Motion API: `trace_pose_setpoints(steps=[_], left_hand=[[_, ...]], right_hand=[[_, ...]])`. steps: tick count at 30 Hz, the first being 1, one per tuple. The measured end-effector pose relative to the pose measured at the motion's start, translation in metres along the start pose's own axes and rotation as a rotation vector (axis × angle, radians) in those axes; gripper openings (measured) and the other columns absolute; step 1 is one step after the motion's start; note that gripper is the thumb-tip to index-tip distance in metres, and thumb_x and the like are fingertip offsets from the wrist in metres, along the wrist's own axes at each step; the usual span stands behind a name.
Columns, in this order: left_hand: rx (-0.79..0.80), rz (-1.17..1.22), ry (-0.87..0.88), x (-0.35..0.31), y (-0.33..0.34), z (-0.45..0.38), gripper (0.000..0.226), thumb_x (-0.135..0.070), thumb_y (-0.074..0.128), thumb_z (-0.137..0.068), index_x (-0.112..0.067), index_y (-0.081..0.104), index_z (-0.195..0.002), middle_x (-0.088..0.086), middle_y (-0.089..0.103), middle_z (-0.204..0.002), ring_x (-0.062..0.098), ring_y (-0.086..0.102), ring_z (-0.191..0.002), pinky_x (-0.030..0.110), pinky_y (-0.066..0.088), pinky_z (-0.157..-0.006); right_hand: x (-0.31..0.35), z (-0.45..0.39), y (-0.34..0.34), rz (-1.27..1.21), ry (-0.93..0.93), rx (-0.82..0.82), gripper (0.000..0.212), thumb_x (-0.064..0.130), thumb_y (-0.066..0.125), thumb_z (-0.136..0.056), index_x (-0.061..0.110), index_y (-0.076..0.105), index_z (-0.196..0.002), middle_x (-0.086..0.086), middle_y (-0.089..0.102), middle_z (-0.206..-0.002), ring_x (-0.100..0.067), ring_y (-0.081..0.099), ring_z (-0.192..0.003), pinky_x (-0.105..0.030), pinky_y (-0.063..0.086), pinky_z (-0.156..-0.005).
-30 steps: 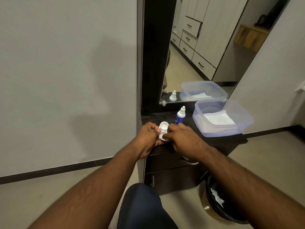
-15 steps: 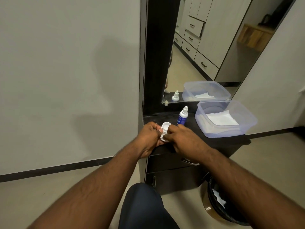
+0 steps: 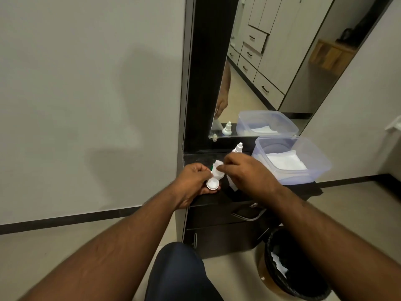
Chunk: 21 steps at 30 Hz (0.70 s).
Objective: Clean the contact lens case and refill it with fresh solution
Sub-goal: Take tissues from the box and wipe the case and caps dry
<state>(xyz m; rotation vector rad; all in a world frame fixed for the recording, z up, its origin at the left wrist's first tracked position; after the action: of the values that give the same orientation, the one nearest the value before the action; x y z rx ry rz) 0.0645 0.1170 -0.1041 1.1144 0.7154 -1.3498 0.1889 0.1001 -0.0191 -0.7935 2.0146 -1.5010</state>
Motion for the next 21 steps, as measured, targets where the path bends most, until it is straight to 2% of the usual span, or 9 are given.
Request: trace_pose_setpoints(steps=[4, 8, 14, 18, 21], left_hand=[[-0.009, -0.018, 0.016, 0.0024, -0.0020, -0.0015, 0.006, -0.004, 0.059, -0.090, -0.007, 0.062, -0.093, 0.021, 0.067, -0.108, 0.032, 0.072, -0.090, 0.047, 0.057, -0.086], [-0.034, -0.056, 0.043, 0.0021, -0.0028, -0.0009, 0.009, -0.003, 0.062, -0.088, -0.005, 0.067, -0.095, 0.016, 0.068, -0.107, 0.028, 0.071, -0.091, 0.043, 0.058, -0.083], [-0.050, -0.056, 0.050, 0.0032, -0.0043, -0.0007, 0.011, -0.002, 0.063, -0.087, -0.002, 0.068, -0.097, 0.018, 0.069, -0.103, 0.028, 0.071, -0.089, 0.040, 0.059, -0.080], [-0.059, -0.066, 0.056, 0.0015, -0.0037, -0.0002, 0.012, -0.001, 0.062, -0.087, -0.003, 0.068, -0.098, 0.017, 0.069, -0.103, 0.027, 0.071, -0.088, 0.039, 0.059, -0.079], [-0.054, -0.061, 0.052, 0.0006, -0.0039, 0.0017, 0.014, 0.000, 0.061, -0.087, -0.001, 0.067, -0.100, 0.017, 0.069, -0.101, 0.026, 0.071, -0.087, 0.037, 0.060, -0.076]], right_hand=[[-0.0016, -0.0038, 0.0051, 0.097, -0.090, 0.153, 0.038, 0.004, 0.078, -0.071, 0.006, 0.069, -0.108, -0.012, 0.065, -0.101, -0.025, 0.063, -0.090, -0.035, 0.057, -0.069], [-0.0016, -0.0042, 0.0069, 0.151, -0.167, 0.257, 0.040, 0.009, 0.074, -0.077, 0.009, 0.065, -0.116, -0.012, 0.062, -0.111, -0.024, 0.060, -0.101, -0.034, 0.055, -0.079], [0.0010, -0.0008, 0.0063, 0.134, -0.208, 0.289, 0.039, 0.006, 0.074, -0.076, 0.006, 0.066, -0.115, -0.014, 0.062, -0.111, -0.026, 0.060, -0.102, -0.037, 0.055, -0.080], [0.0000, -0.0005, 0.0050, 0.133, -0.212, 0.261, 0.039, 0.003, 0.078, -0.070, 0.005, 0.069, -0.108, -0.014, 0.065, -0.103, -0.027, 0.063, -0.093, -0.036, 0.057, -0.071], [0.0007, -0.0031, 0.0099, 0.161, -0.202, 0.313, 0.040, 0.007, 0.074, -0.077, 0.008, 0.065, -0.115, -0.012, 0.061, -0.112, -0.026, 0.059, -0.102, -0.035, 0.054, -0.080]])
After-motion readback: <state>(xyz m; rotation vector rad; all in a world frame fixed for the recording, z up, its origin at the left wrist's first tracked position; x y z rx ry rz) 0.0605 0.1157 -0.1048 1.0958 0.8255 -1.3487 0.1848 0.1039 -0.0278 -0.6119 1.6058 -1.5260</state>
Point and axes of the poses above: each hand's wrist, its own z-axis away from the middle knuckle, its own y-axis out of the palm, x = y × z, the point moved 5 cm from there along -z, towards the middle knuckle
